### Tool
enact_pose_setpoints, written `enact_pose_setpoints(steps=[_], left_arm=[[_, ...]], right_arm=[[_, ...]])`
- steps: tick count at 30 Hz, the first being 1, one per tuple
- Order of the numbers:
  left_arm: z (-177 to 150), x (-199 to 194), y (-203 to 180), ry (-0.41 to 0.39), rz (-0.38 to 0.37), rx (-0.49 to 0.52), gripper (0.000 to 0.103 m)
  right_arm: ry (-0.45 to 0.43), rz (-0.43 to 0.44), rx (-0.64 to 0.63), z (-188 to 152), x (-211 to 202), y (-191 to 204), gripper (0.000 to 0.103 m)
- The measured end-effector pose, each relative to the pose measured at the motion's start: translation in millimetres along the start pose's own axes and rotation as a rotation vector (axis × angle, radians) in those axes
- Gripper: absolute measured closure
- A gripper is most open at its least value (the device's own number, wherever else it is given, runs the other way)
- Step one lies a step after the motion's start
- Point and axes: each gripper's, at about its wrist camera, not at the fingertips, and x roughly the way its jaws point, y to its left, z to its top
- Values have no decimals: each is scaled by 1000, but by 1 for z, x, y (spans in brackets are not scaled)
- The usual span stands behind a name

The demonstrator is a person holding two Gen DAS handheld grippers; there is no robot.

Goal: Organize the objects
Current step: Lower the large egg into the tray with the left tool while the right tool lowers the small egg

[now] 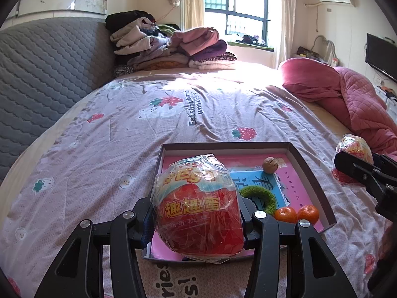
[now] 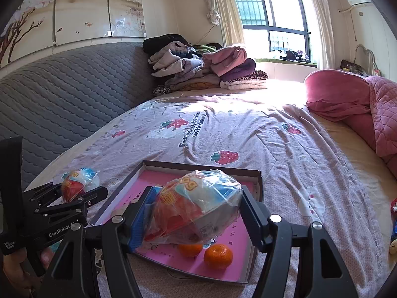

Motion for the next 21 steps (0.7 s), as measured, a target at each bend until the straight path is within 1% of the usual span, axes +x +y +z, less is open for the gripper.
enact_pose_setpoints(steps=[7, 21], left_arm=[[10, 25, 11, 25, 10, -15, 51], [2, 58, 19, 57, 12, -19, 51]], right_arm=[[11, -26, -7, -1, 15, -8, 37], [59, -61, -39, -12, 50, -12, 37]])
